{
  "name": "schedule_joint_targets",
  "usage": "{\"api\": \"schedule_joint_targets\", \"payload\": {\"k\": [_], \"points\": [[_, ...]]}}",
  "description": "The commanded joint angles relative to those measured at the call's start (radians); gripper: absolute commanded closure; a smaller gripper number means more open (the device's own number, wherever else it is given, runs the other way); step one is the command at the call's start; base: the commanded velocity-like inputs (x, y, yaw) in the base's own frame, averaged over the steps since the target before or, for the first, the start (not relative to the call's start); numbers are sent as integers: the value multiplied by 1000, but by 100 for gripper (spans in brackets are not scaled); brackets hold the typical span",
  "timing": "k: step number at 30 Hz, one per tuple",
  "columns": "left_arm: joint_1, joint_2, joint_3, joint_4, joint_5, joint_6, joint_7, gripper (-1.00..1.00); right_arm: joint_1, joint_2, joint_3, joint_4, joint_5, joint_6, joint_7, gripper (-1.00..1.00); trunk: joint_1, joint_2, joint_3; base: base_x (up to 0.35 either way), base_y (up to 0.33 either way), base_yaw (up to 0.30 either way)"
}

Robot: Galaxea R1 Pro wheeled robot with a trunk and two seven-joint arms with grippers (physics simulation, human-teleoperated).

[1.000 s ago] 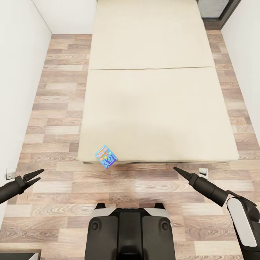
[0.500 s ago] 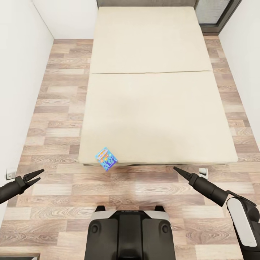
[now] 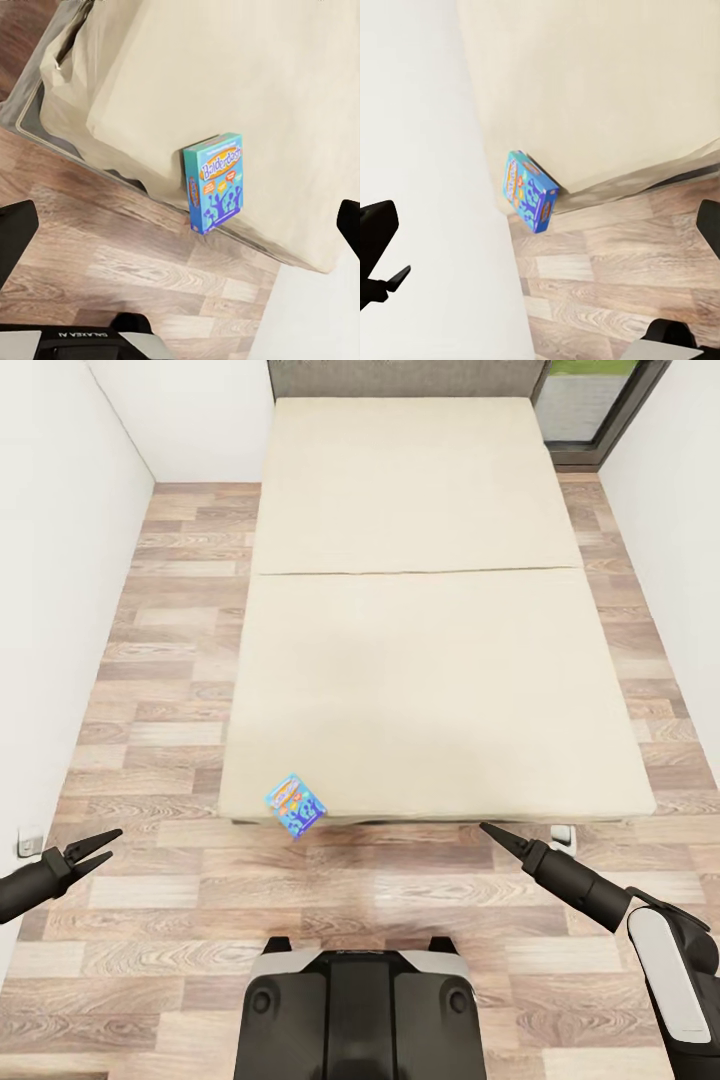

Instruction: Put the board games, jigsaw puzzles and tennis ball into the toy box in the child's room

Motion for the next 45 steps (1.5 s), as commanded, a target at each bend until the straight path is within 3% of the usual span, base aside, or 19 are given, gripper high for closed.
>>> {"api": "schedule_joint_targets", "payload": {"k": [1, 29, 37, 45], "points": [[-1, 0, 1, 0, 1, 10, -3, -100, 0, 0, -1, 0, -1, 6, 2, -100, 1, -1, 1, 0, 0, 0], [-1, -2, -1, 0, 0, 9, -2, -100, 0, 1, -1, 0, 2, 5, 1, -100, 1, -1, 47, 0, 0, 0], [-1, -4, -1, 0, -1, 9, -3, -100, 0, 20, -1, -1, 5, 5, 0, -100, 1, -1, 60, 0, 0, 0], [-1, -6, -1, 0, 0, 9, -3, -100, 0, 21, -1, -1, 5, 5, -1, -100, 1, -1, 73, 0, 0, 0]]}}
